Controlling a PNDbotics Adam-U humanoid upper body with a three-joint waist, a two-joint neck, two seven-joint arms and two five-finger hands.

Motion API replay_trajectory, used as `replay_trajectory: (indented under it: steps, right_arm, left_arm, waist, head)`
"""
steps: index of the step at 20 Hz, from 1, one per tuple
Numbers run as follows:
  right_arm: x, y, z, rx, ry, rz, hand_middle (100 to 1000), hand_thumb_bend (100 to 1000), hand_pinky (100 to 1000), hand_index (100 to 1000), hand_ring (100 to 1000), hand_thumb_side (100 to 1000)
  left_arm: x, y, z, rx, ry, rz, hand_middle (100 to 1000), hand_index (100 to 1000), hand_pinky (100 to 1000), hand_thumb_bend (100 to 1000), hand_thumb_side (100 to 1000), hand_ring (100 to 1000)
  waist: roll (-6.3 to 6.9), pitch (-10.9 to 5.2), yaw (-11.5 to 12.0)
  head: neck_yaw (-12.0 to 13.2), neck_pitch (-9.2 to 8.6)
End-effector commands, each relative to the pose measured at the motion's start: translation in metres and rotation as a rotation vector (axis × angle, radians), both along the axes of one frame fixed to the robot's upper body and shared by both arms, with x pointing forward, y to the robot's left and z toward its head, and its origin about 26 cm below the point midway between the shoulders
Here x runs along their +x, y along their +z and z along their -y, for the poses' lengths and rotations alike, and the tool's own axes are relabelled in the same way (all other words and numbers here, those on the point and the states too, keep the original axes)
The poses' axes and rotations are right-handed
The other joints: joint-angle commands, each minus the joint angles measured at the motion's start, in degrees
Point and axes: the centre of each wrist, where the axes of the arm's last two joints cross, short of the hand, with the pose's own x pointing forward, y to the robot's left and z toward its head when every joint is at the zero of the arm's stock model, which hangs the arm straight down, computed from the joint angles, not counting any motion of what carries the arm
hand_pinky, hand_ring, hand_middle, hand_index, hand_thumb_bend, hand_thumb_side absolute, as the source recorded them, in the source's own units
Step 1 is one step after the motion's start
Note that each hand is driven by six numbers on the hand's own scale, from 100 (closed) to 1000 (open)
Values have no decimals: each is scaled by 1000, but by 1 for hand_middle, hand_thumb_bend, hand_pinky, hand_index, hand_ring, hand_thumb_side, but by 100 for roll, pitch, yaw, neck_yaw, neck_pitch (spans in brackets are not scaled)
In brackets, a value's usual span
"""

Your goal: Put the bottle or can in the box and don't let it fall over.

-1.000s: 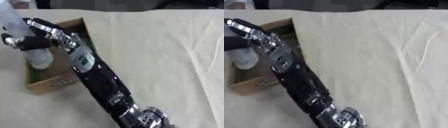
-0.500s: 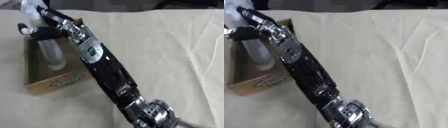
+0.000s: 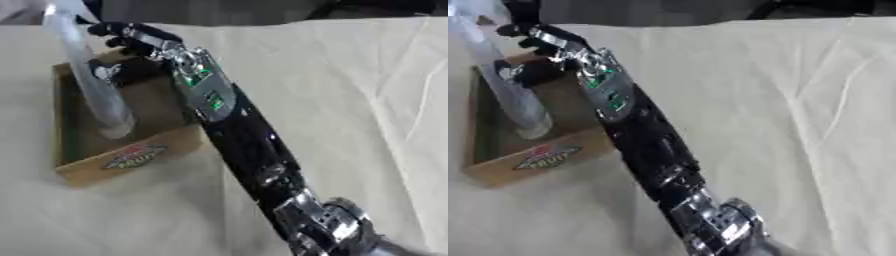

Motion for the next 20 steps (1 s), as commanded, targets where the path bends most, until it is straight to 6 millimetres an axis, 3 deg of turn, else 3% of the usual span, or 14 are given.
replay_trajectory:
  steps: [1, 11, 16, 20]
  right_arm:
    - [-2, 19, 12, 14, 3, 39, 1000, 100, 1000, 984, 1000, 213]
    - [-9, 38, 65, 86, -52, 66, 1000, 100, 1000, 994, 1000, 246]
    - [-20, 39, 107, 154, -52, 101, 1000, 100, 1000, 1000, 1000, 349]
    - [-40, 42, 148, 236, -52, 148, 1000, 100, 1000, 1000, 1000, 419]
  left_arm:
    - [-4, 11, -7, 48, 22, 26, 796, 803, 1000, 100, 100, 1000]
    - [-7, 6, -14, 60, 48, 2, 795, 803, 1000, 100, 100, 1000]
    - [-9, 5, -16, 70, 57, -8, 794, 803, 1000, 100, 100, 1000]
    - [-10, 5, -19, 83, 70, -11, 794, 803, 1000, 100, 100, 1000]
  waist:
    - [47, -167, -38]
    - [61, -337, -304]
    - [13, -425, -438]
    - [-20, -483, -650]
  head:
    - [126, 78]
    - [522, 240]
    - [749, 306]
    - [932, 373]
